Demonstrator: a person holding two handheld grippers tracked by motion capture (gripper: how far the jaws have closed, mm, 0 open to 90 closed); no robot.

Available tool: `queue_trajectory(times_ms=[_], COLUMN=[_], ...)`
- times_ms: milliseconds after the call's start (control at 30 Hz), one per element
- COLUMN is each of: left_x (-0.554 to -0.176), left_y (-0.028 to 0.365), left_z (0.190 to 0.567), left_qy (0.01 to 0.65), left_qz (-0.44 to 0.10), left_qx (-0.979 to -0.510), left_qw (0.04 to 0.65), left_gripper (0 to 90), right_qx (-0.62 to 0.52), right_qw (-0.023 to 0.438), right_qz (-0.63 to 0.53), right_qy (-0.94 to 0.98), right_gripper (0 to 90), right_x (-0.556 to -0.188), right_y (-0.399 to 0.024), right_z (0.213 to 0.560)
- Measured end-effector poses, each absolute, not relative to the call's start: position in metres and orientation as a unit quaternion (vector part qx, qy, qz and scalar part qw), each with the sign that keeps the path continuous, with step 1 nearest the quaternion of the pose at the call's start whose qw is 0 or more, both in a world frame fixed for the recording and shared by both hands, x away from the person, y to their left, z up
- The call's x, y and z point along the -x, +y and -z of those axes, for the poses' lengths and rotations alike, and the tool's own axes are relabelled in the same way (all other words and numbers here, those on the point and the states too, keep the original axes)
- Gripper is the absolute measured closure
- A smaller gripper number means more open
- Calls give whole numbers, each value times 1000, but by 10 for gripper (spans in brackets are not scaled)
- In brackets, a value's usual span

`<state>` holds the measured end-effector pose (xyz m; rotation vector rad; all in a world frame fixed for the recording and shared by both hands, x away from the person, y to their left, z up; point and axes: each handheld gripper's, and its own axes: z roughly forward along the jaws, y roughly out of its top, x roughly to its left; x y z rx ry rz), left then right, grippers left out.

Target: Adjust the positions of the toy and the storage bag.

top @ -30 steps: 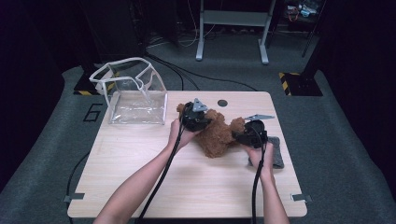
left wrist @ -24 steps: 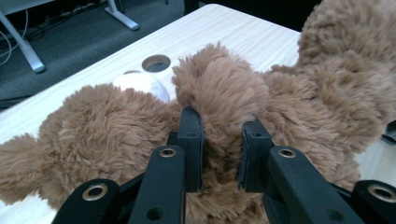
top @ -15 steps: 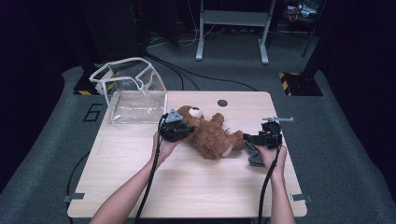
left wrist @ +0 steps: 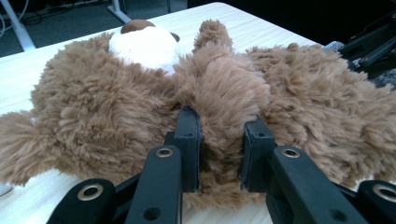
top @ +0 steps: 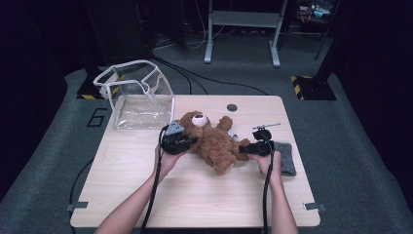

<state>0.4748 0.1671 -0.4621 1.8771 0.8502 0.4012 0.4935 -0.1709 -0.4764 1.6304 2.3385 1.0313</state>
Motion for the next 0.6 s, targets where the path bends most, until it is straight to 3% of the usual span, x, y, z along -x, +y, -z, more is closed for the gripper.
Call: queue_trajectory(times_ms=[300,600], left_x=[-470,-473], left_y=[167,174], left_z=[462,445], left_qy=[352,330], left_qz=[-189,-241], left_qx=[-768,-761], left_qw=[500,505], left_gripper=[775,800], right_qx=[-523,-511], right_qw=[64,169], right_qz=[-332,-348], right_qy=[782,768], right_gripper=[768,809], right_x=[-491,-472], right_y=[-163,-168], right_z=[482,460])
